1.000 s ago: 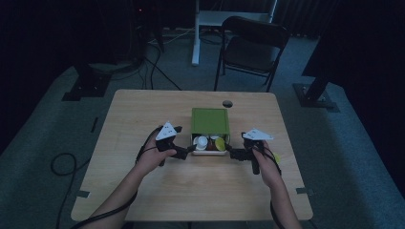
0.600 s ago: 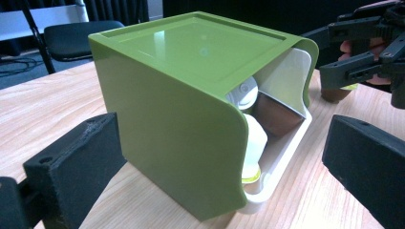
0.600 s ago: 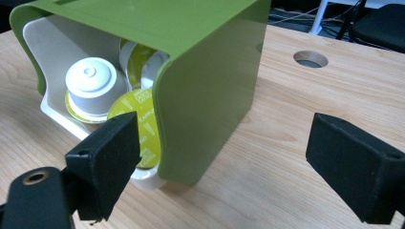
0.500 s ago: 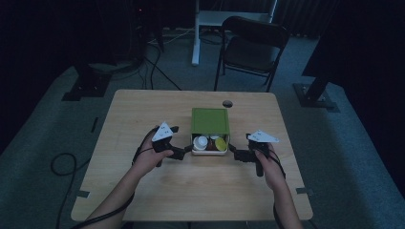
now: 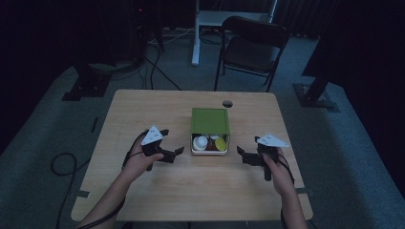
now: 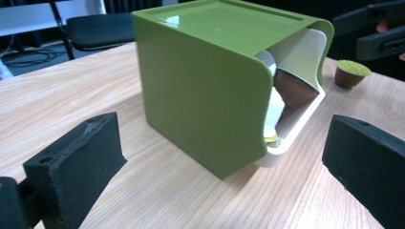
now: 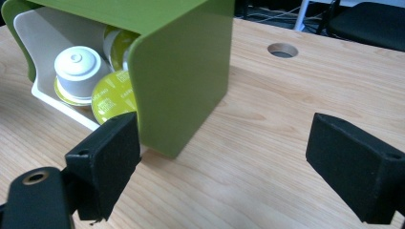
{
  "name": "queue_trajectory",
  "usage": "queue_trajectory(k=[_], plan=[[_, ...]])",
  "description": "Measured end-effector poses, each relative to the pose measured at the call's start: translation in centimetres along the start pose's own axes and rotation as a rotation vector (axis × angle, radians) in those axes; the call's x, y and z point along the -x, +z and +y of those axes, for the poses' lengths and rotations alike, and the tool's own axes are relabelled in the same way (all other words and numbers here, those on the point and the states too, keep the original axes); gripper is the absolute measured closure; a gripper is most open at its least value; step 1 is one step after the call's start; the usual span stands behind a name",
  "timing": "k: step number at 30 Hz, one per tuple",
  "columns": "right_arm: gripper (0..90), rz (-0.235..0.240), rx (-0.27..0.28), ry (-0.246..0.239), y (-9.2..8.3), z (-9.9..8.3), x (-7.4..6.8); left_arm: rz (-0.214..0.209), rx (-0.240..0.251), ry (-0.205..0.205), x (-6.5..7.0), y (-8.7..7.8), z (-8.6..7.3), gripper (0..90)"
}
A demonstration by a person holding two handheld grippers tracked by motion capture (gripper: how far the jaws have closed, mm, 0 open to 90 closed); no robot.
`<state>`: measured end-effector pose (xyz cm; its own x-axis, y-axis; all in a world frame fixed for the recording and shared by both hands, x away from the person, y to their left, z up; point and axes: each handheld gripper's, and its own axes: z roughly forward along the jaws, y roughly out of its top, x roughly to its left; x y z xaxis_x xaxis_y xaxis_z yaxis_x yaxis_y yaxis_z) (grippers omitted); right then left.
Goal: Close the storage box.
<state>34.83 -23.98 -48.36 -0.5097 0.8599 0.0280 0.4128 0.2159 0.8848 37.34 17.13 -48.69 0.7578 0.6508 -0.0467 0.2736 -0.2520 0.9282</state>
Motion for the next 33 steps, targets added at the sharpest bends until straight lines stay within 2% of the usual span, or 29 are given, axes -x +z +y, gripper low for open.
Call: queue_trajectory(k=[8,14,20,25,33], plan=[[11.0,-0.025,-0.008,0.017,-1.4,-1.1,1.0,0.036,0.001,-0.020,-0.9,-2.0,-1.0,0.0],[11.0,-0.046,-0.009,0.034,-2.7,-2.1,1.5,0.071,-0.020,-0.034,-1.5,-3.5,-2.0,0.0],[11.0,-0.037,-0.007,0.046,-3.6,-3.2,1.9,0.097,-0.023,-0.048,-1.8,-4.9,-3.1,0.0],[11.0,-0.060,-0.040,0.068,-4.4,-5.2,2.6,0.121,-0.050,-0.062,-2.1,-6.3,-4.5,0.1],[11.0,-0.086,-0.069,0.091,-5.4,-7.0,3.2,0.145,-0.083,-0.082,-2.3,-8.0,-6.3,0.0]])
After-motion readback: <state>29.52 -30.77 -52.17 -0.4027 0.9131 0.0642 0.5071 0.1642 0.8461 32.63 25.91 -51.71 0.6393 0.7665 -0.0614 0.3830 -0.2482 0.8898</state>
